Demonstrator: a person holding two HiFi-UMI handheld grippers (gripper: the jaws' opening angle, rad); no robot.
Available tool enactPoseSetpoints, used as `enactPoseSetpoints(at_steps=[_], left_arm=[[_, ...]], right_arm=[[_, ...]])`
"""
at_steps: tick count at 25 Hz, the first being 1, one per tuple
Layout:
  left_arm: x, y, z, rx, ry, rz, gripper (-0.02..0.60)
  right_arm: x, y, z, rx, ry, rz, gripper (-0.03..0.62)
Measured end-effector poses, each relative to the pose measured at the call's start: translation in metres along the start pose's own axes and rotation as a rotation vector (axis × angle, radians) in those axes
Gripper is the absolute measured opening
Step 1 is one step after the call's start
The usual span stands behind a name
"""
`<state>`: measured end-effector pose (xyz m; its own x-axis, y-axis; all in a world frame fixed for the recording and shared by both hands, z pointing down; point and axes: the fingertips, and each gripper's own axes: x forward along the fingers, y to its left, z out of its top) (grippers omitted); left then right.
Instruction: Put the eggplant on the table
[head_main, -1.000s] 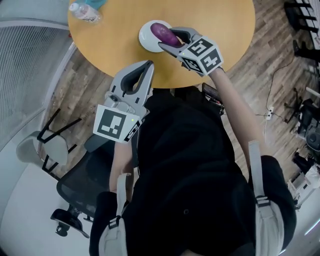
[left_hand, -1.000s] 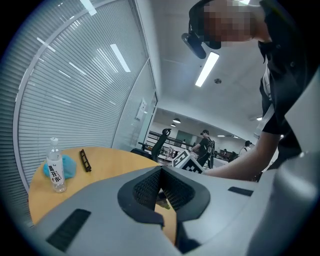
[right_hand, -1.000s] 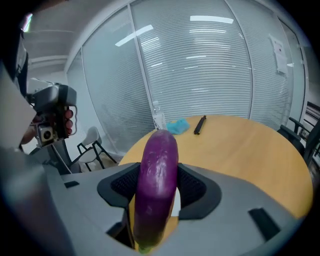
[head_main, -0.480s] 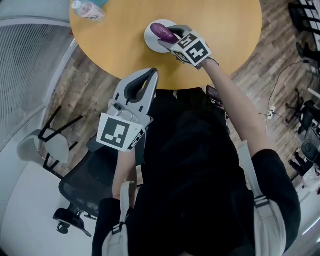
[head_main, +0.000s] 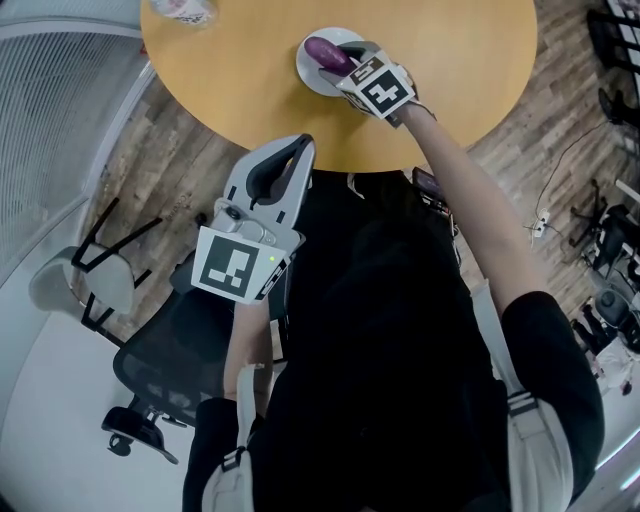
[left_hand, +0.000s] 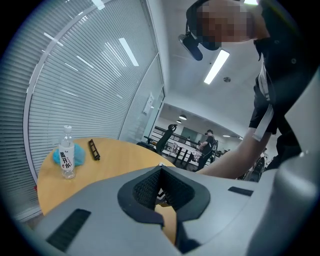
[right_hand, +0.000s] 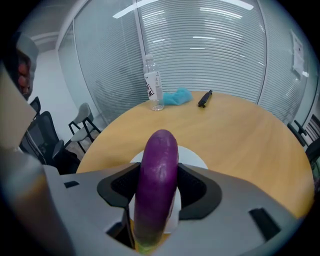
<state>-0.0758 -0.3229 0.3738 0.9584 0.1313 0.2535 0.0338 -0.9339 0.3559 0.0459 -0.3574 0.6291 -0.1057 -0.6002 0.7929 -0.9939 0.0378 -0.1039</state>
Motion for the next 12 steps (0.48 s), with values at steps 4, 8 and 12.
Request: enactPoseSetpoints(at_steps=[4,8,12], left_arm=[[-0.001,-0.001,0.000,0.000,0.003,0.001,0.011],[-0.003,0.000,0.003,0.003,-0.008,0.009,0.011],[-0.005,-0.002,0.011,0.013,-0.043,0.008,0.011]], right_arm=[[0.006,0.002,-0.001,-0.029,0.035,-0.013,0.233],[0.011,0.000,-0.006,-0.043,0.061,-0.028,0.233],[0.012,-0.001,-0.006,-0.051,0.062,-0.044,0.233]])
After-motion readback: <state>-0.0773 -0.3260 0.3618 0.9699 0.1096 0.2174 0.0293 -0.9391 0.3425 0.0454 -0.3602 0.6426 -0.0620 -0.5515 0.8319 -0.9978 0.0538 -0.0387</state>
